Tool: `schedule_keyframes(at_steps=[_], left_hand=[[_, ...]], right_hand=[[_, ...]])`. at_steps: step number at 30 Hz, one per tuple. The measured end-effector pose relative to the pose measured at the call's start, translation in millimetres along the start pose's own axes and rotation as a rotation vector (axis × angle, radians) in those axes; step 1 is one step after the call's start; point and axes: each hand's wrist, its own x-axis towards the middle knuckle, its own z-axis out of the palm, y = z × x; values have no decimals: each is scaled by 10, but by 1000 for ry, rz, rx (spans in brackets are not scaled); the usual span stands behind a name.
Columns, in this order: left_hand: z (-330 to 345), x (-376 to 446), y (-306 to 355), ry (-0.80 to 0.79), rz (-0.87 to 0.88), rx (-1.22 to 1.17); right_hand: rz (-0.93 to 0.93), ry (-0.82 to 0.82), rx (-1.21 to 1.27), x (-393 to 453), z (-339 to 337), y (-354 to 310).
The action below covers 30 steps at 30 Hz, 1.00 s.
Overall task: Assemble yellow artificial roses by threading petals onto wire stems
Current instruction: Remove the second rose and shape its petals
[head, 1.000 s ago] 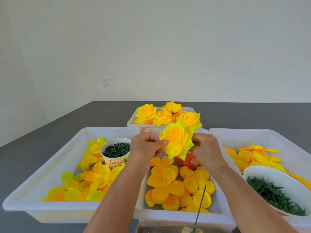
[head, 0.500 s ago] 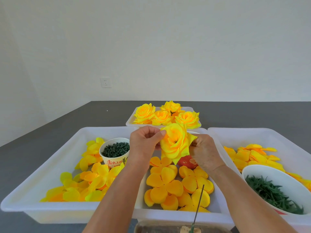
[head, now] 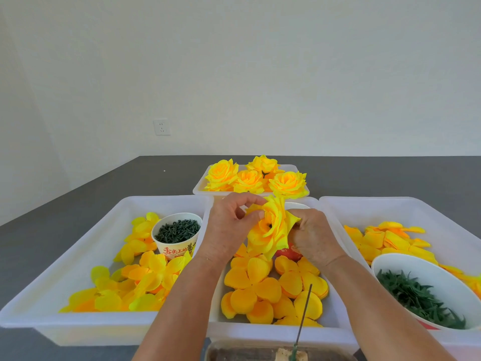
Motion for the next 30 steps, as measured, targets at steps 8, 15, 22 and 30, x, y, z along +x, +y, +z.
schedule_keyframes(at_steps=[8,15,22,30], left_hand=[[13,5,28,62,-96,-203],[7,-19,75,4,-84,-196],[-25,13,35,107,-129,-342],[-39,39,37,182,-350,-519]], right_hand=[[31,21,70,-5,-4,-20],[-40,55,113,10,-23,-32],[33,67,216,53,3,13],[159,73,386,32,2,5]])
